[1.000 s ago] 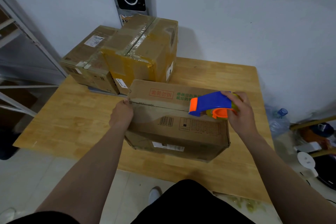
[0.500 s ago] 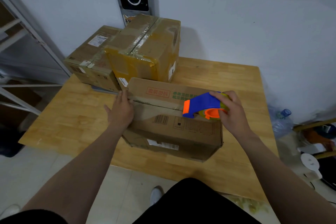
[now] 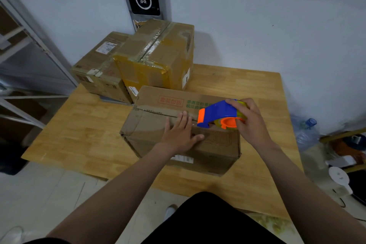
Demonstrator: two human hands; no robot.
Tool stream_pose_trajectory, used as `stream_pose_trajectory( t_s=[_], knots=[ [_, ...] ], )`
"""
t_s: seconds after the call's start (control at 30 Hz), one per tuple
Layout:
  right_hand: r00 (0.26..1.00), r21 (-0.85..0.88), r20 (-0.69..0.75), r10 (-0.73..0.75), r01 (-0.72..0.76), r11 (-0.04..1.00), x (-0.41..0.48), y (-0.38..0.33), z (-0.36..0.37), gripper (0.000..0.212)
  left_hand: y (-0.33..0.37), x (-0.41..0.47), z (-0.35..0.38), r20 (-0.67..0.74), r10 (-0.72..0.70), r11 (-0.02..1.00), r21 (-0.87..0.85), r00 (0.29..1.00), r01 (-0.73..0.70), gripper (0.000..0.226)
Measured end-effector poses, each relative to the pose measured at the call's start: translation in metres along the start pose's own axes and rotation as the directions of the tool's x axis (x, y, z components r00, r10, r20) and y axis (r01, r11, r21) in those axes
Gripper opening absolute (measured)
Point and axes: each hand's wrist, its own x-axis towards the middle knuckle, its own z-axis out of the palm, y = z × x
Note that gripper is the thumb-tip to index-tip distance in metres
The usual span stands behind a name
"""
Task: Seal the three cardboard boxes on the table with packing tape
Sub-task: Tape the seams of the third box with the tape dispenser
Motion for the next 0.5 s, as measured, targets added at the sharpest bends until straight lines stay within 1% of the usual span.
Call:
stream_pose_trajectory(
  t_s=[0.07,0.17,0.23,0.33,0.4,0.5],
  knots=[
    [0.999,0.01,0.034,0.009,-0.009,1.0,0.001,0.002,-0.005,0.084,0.005,-0.001,0.003,-0.022,-0.013,1.0,0.014,1.0,0.013,0.1],
    [0.998,0.013,0.066,0.023,-0.023,1.0,0.002,0.007,-0.015,0.091,0.004,-0.006,0.006,-0.108,-0.049,0.998,0.037,0.993,0.053,0.096],
    [0.996,-0.017,0.086,0.015,-0.014,1.0,0.004,0.007,-0.022,0.094,0.003,-0.006,0.008,-0.14,-0.086,0.995,0.029,0.986,0.091,0.095],
    [0.991,-0.089,0.134,-0.017,0.03,0.996,0.005,0.005,-0.029,0.095,0.003,-0.005,0.008,-0.148,-0.096,0.994,0.028,0.984,0.101,0.099],
    [0.99,-0.095,0.137,-0.022,0.036,0.995,0.004,0.006,-0.032,0.095,0.002,-0.005,0.008,-0.146,-0.093,0.995,0.028,0.985,0.098,0.103],
    [0.99,-0.092,0.137,-0.025,0.038,0.995,0.002,0.009,-0.035,0.095,0.002,-0.006,0.009,-0.162,-0.087,0.995,0.03,0.983,0.093,0.102]
  ],
)
